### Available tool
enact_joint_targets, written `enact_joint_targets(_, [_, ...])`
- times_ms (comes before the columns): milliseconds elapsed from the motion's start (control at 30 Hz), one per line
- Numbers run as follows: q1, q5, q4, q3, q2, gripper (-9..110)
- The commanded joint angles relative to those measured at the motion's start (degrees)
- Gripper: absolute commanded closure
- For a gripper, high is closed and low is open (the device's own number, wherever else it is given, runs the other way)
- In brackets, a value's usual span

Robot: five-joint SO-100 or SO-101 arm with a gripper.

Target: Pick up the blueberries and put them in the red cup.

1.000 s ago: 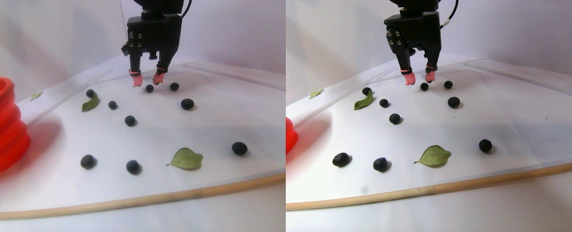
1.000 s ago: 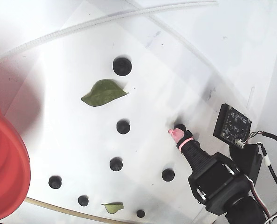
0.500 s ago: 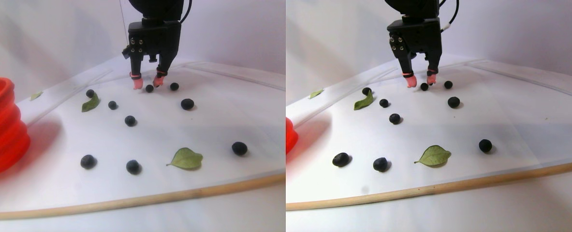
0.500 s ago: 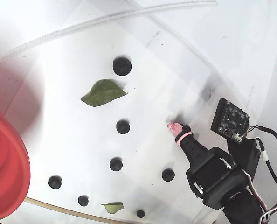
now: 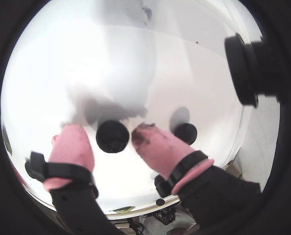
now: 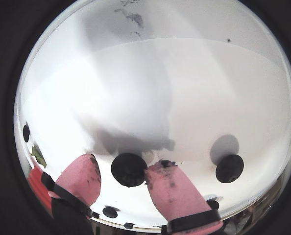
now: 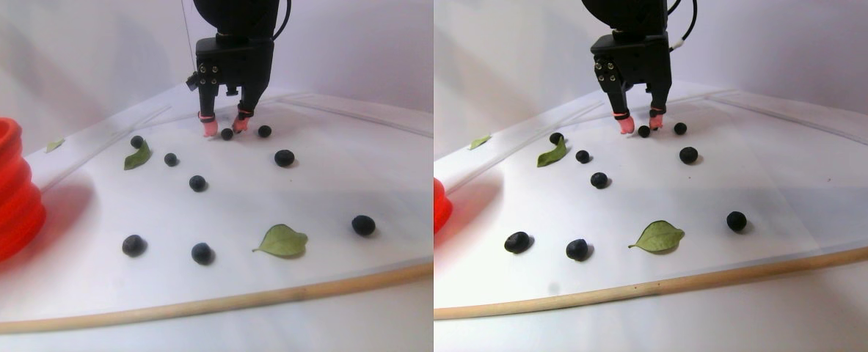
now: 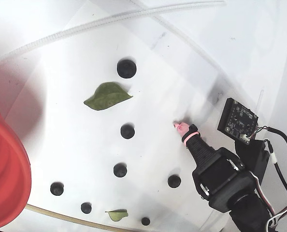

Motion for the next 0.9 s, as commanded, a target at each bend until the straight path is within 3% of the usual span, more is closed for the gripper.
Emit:
enact_joint_targets(0, [0.0, -0.2, -0.5, -1.8, 0.6, 84])
enact_joint_targets(867, [0.1, -0.6, -2.1, -1.2, -0.5, 90])
